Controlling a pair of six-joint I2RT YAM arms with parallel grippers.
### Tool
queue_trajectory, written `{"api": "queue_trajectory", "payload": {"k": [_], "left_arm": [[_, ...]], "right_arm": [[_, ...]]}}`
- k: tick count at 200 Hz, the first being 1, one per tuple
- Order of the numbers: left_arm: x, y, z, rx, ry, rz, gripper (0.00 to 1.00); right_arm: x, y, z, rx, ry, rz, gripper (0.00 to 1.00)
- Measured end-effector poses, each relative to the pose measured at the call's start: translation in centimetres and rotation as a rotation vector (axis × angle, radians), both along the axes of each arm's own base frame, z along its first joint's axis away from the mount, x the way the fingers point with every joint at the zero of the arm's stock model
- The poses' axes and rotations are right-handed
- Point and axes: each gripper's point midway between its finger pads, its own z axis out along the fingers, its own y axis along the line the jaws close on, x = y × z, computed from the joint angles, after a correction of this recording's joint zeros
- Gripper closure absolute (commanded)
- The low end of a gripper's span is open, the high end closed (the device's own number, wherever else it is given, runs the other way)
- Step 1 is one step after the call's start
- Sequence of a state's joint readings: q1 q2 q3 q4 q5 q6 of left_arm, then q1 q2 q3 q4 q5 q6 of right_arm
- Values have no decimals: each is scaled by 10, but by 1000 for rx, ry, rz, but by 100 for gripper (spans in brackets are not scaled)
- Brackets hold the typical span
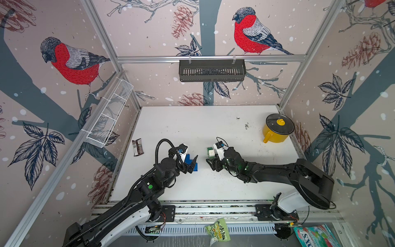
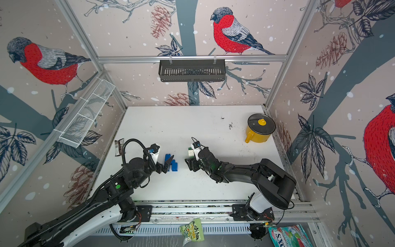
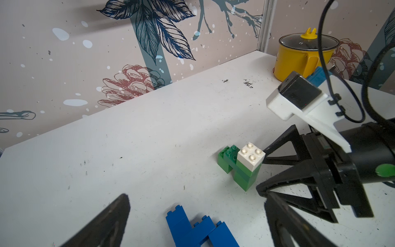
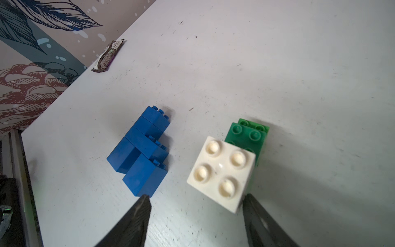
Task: Assemble the letter h with lego
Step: Pick up the lego brick from the center of the board.
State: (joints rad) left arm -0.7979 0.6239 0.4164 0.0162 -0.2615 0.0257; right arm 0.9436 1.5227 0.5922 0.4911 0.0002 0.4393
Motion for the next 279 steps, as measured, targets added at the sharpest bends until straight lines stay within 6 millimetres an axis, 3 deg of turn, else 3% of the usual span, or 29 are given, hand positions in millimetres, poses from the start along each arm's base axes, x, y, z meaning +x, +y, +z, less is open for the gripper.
{"api": "queue_trajectory", "payload": {"k": [105, 134, 166, 184, 202, 241, 279], "left_arm": [[0, 0, 0, 1, 0, 0, 2], [0, 0, 0, 1, 0, 0, 2], [0, 0, 0, 0, -1, 0, 2], [0, 0, 0, 1, 0, 0, 2], [0, 0, 0, 1, 0, 0, 2], [0, 0, -1, 2, 1, 0, 2], [-1, 1, 1, -3, -5, 0, 2]], "right_arm": [[-21, 46, 0, 27, 7, 112, 28], [-21, 54, 10, 51, 0, 134, 24], [-27, 40, 31, 79, -40, 152, 21], [-18, 22, 39, 80, -77, 116, 21], [-10, 13, 34, 44, -98, 81, 22], [-16, 23, 17, -42, -138, 140, 24], [-4, 21, 3, -115, -178, 111, 27]]}}
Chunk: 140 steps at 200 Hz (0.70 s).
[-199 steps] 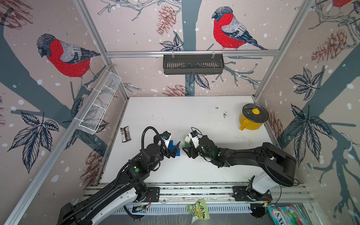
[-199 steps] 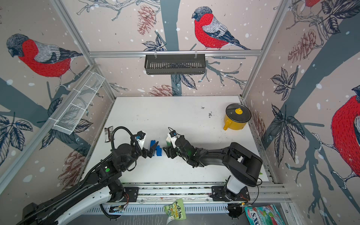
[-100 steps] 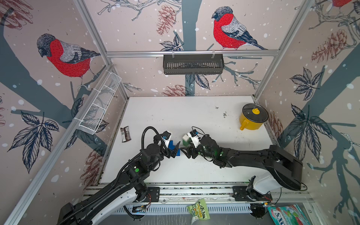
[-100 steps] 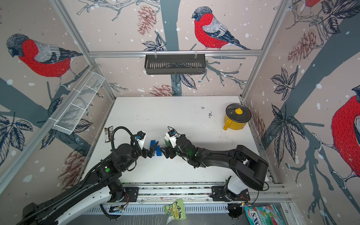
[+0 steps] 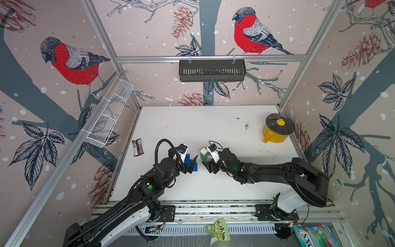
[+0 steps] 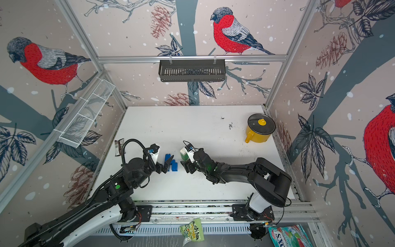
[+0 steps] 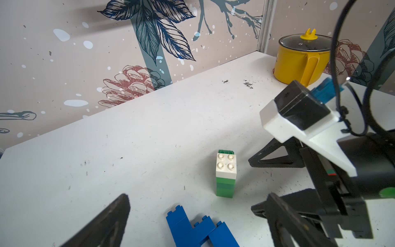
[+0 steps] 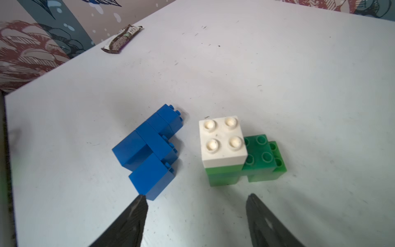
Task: Assemble the letter h with lego
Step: Pick up the lego brick from the center of the board.
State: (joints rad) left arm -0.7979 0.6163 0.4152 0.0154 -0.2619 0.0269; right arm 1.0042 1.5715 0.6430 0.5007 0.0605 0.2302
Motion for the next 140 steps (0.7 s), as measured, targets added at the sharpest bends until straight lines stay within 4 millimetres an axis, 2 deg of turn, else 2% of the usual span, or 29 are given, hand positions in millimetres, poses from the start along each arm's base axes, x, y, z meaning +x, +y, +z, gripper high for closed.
{"api": "queue_trajectory", "payload": {"k": [70, 140], "left_arm": [[0, 0, 0, 0, 0, 0, 2], [0, 0, 0, 0, 1, 0, 2]], "right_arm": [[20, 6, -1, -31, -41, -45, 32], [24, 10, -7, -36, -38, -47, 42]]}}
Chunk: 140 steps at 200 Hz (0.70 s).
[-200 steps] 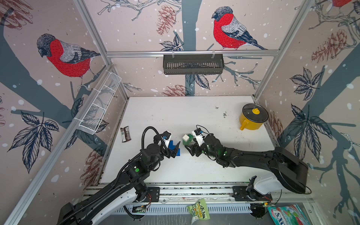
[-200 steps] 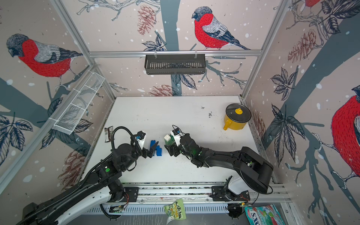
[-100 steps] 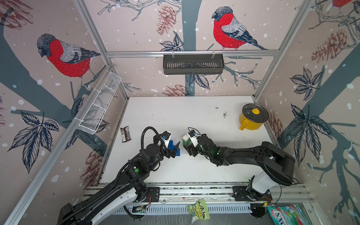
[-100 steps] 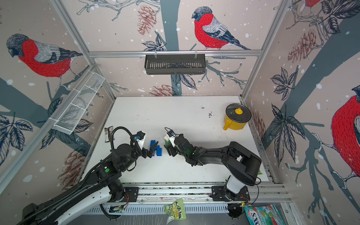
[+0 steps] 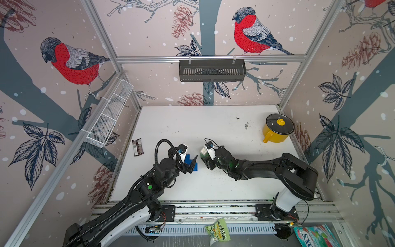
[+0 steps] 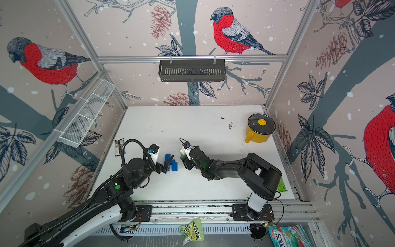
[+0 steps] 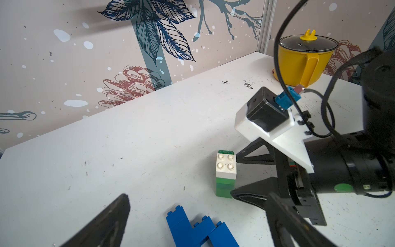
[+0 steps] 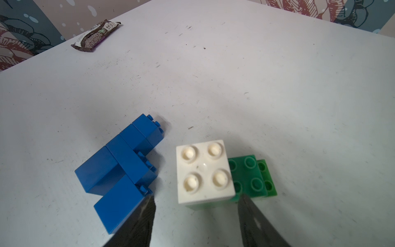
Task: Assemble the letter h with lego
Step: Pick up the lego brick from the center of the board.
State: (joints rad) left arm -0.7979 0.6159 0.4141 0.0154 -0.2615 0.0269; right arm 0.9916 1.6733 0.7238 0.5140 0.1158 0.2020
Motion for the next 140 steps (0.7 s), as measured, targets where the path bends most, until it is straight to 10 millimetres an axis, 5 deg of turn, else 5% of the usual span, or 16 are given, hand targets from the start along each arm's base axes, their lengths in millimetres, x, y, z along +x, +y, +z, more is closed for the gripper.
{"api": "queue_trajectory", "payload": {"k": [140], "left_arm": [[0, 0, -2, 4, 4, 0, 2]], "right_arm": [[8, 6, -2, -7, -19, -2, 62]]}}
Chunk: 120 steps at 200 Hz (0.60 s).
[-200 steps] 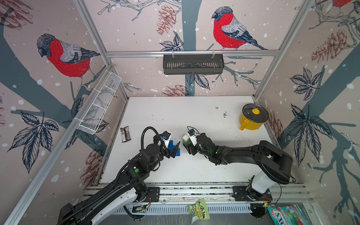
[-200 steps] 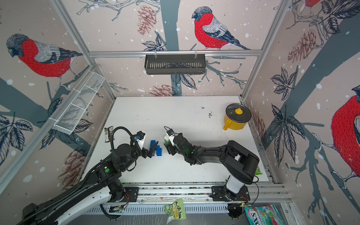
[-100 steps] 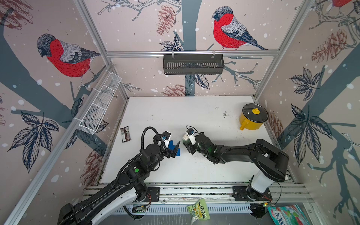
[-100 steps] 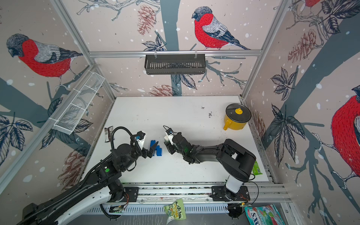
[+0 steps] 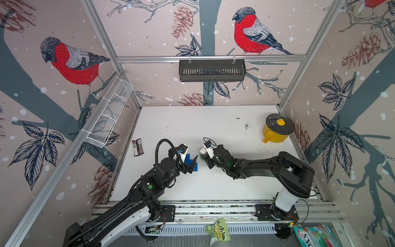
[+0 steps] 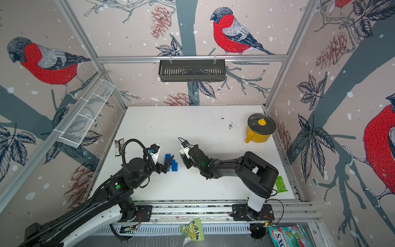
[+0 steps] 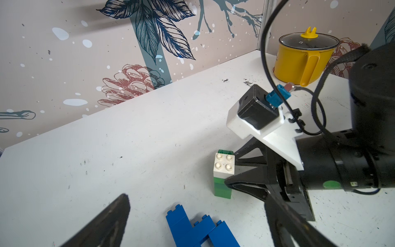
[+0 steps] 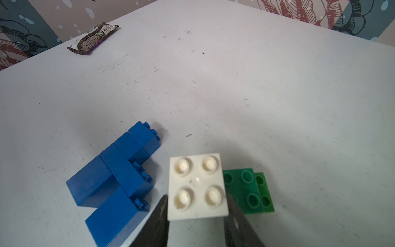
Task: Assemble the letter h with lego
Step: Pick up the lego brick from the center of the board.
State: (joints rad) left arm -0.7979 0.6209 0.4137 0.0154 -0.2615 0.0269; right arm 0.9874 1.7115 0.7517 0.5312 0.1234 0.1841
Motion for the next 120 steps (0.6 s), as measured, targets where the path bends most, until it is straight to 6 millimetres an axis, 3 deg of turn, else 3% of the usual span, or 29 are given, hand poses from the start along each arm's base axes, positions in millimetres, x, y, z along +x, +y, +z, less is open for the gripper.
{"api": "queue_trajectory", "payload": {"k": [120], "left_arm": [[0, -1, -1, 2, 4, -4, 2]], "right_arm": [[1, 1, 3, 4, -11, -7, 69]]}}
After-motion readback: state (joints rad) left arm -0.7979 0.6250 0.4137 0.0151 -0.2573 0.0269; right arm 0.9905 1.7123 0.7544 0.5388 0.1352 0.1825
